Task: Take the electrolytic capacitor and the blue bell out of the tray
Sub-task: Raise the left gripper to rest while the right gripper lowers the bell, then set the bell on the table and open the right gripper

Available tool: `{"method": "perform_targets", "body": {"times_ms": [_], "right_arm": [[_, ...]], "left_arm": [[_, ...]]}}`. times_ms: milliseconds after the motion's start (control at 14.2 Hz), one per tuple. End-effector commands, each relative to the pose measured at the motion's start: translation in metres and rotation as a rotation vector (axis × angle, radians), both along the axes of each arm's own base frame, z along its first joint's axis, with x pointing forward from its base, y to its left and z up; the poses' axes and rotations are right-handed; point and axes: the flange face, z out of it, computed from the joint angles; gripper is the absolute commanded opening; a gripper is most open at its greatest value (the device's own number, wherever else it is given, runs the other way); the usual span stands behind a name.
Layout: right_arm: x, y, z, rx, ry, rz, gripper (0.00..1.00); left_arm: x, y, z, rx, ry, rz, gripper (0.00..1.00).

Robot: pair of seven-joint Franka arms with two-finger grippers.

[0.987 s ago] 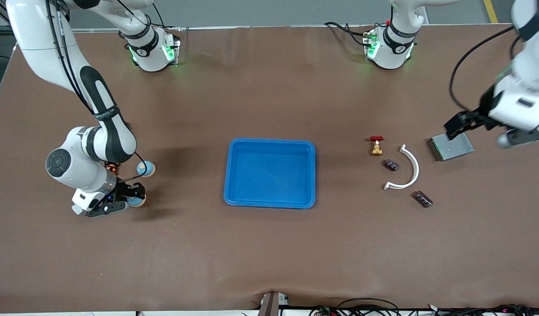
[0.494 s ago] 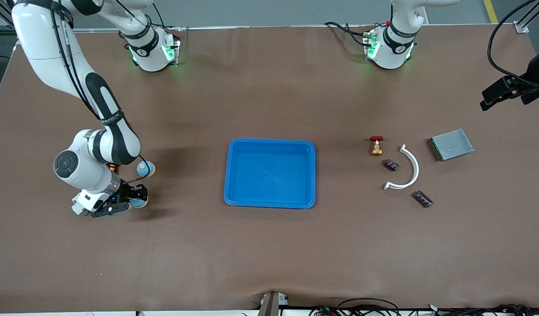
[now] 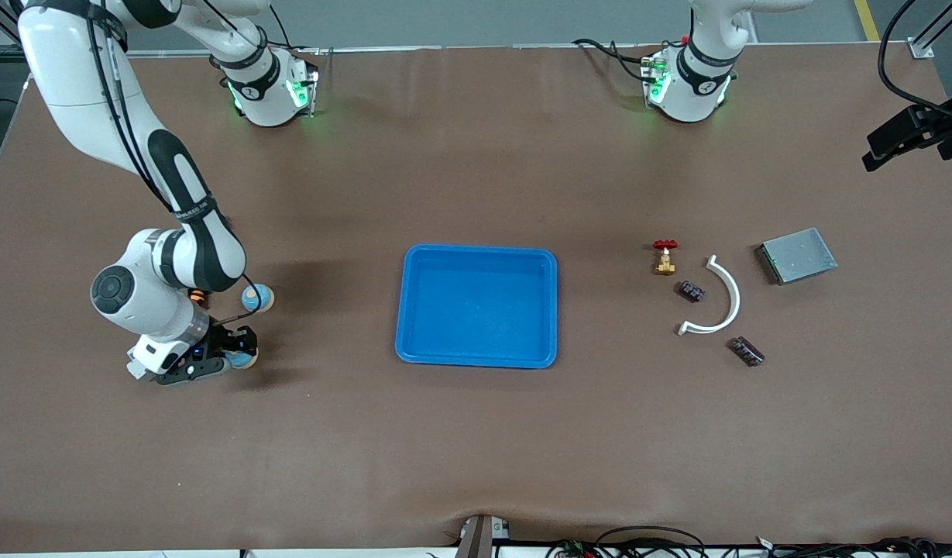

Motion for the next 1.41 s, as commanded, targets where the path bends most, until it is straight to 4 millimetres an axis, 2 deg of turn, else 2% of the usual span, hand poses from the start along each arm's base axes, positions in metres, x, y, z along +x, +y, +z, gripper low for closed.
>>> {"method": "perform_targets", "body": {"times_ms": [0,141,353,423,494,705,987,1128,1340], "right_arm": [[0.0,-0.005,0.002,0.015,-0.012,0.011,0.0],[0.0,-0.005,-0.004,0.013,-0.013,0.012,0.0],[0.0,-0.004,-0.004,0.012,-0.019,0.009,0.0],[0.0,-0.005,-0.004,0.013,-0.019,0.004,0.68],[0.001,-0.006,-0.004,0.013,-0.021,0.005,1.0],[0.002,-0.001,0.001,0.016,-0.018,0.011,1.0],[0.0,-0.001,0.033,0.032,0.024,0.01,1.0],[0.0,-0.004,0.055,0.036,0.022,0.008,1.0],[0.0,-0.006,0.107,0.052,0.039,0.011,1.0]], "left_arm": [[-0.006,-0.003,0.007,-0.02,0.008,-0.022,1.0],[-0.007,-0.013,0.008,-0.018,0.006,-0.031,1.0],[-0.012,-0.018,0.007,-0.015,0.026,-0.035,1.0],[-0.011,-0.016,0.01,-0.015,0.016,-0.033,1.0],[-0.011,-0.016,0.011,-0.017,0.007,-0.035,1.0],[-0.013,-0.017,0.011,-0.017,0.008,-0.037,1.0],[-0.013,-0.022,0.008,-0.016,0.014,-0.046,1.0],[-0.012,-0.021,0.008,-0.016,0.013,-0.045,1.0],[-0.011,-0.019,0.008,-0.017,0.008,-0.04,1.0]]}}
